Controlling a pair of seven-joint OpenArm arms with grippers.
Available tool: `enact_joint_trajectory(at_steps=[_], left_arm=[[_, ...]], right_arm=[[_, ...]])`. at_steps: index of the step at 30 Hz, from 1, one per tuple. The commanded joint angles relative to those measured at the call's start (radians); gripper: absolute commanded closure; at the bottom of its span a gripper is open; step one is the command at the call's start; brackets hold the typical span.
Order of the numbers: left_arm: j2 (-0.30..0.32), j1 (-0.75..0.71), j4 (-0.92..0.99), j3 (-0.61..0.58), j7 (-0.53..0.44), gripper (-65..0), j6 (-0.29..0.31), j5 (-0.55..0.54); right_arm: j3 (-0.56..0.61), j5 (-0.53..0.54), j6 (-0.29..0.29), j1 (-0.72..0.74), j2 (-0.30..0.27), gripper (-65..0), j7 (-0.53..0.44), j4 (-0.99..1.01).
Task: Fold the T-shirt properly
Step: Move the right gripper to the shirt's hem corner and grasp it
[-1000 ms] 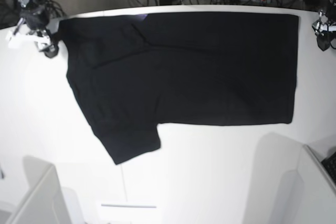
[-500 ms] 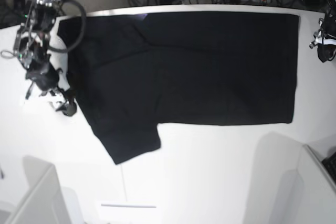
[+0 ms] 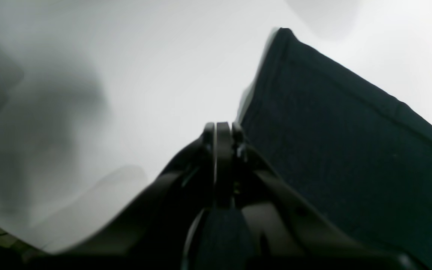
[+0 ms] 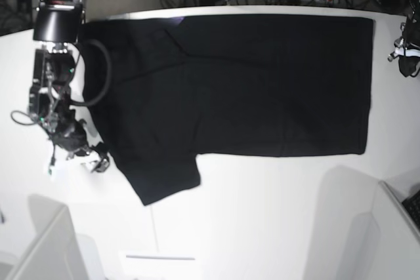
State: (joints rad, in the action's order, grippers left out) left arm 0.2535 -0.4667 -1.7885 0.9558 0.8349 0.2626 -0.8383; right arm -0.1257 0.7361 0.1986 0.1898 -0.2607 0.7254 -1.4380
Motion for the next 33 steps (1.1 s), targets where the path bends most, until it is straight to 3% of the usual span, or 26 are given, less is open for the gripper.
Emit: enact_joint_trajectory(at_steps=[1,5,9,14,21,27,33], left_arm=[[0.019,-0.004,-0.012,0.009,-0.018,0.0,0.004,-0.009],[0.017,-0.004,-0.01,0.009,-0.018,0.0,0.004,-0.009],[0.017,-0.004,-0.01,0.01,-0.018,0.0,0.004,-0.009],[0.016,-0.002,-0.01,0.015,-0.018,0.0,0.004,-0.009],[0.017,-0.002,-0.009,0.016,-0.018,0.0,0.004,-0.008],[0.017,-0.002,0.008,0.016,-0.018,0.0,0.004,-0.008],[0.017,-0.002,0.04,0.016,-0.018,0.0,0.004,-0.008]], right_arm=[[0.008,-0.013,-0.009,0.046,-0.016,-39.8,-0.02,0.006],[0.065,-0.031,-0.018,0.138,-0.018,-40.2,-0.039,0.118],[0.146,-0.033,-0.098,0.225,-0.024,-39.8,-0.105,0.265],[0.234,-0.033,-0.149,0.339,-0.019,-39.8,-0.174,0.5],[0.361,-0.033,-0.167,0.454,-0.016,-40.5,-0.295,0.733],[0.424,-0.033,-0.282,0.557,0.031,-40.7,-0.352,0.971],[0.509,-0.034,-0.298,0.587,0.073,-40.7,-0.389,1.038]])
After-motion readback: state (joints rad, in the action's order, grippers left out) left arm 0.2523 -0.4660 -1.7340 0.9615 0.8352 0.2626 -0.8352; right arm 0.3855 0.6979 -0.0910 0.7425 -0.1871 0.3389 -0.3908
